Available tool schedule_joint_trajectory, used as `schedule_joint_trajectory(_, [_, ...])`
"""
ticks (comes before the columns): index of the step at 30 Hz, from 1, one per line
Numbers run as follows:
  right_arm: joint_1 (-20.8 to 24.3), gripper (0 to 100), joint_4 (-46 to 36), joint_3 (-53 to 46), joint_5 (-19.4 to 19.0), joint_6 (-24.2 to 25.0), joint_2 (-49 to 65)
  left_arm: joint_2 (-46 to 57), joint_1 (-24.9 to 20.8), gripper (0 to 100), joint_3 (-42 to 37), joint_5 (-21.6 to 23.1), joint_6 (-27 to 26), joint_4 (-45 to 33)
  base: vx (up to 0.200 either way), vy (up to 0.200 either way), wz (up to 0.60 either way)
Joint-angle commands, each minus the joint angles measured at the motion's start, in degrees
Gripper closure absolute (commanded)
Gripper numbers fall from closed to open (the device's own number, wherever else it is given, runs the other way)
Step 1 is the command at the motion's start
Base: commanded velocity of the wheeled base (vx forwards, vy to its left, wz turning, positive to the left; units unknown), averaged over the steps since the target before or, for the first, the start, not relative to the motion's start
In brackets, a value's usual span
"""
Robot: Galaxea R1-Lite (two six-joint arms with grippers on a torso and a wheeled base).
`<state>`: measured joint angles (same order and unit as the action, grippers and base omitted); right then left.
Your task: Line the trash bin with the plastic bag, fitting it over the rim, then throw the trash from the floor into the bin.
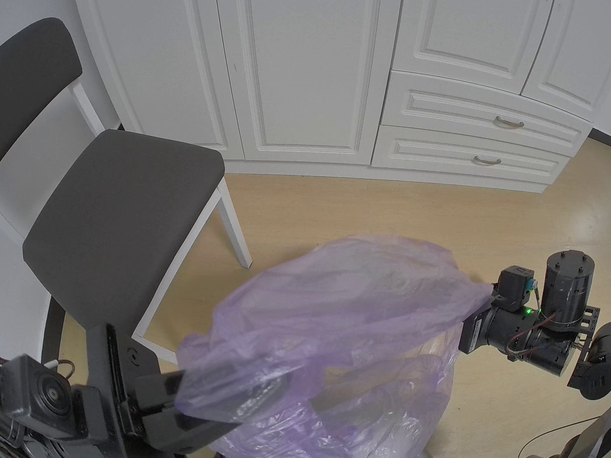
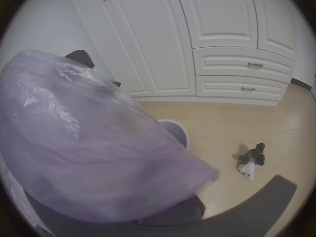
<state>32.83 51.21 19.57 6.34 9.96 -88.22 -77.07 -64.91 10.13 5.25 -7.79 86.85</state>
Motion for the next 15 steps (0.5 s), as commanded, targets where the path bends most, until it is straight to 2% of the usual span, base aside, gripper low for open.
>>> schedule_joint_trajectory(1, [-0.05, 100, -1.91, 2.85, 2.01, 0.06, 1.74, -2.47, 0.49, 100, 0.50, -0.24, 0.14, -0.01, 0.000, 0.000, 0.00])
schedule_joint_trajectory(7, [-1.63, 100, -13.42, 7.59, 2.63, 0.68, 7.19, -4.85, 2.07, 100, 2.00, -3.67, 3.57, -0.71, 0.000, 0.000, 0.00])
schedule_joint_trajectory(11, [-1.63, 100, -24.05, 11.99, 2.63, 3.66, 12.11, -7.57, 4.27, 100, 3.32, -5.69, 4.19, -0.71, 0.000, 0.000, 0.00])
schedule_joint_trajectory(13, [-1.63, 100, -24.49, 12.16, 2.63, 3.75, 12.20, -7.66, 4.36, 100, 3.40, -5.78, 4.19, -0.71, 0.000, 0.000, 0.00])
schedule_joint_trajectory(15, [-1.63, 100, -32.67, 16.21, 2.01, 5.33, 15.63, -9.06, 4.80, 100, 5.60, -6.84, 4.19, -1.06, 0.000, 0.000, 0.00])
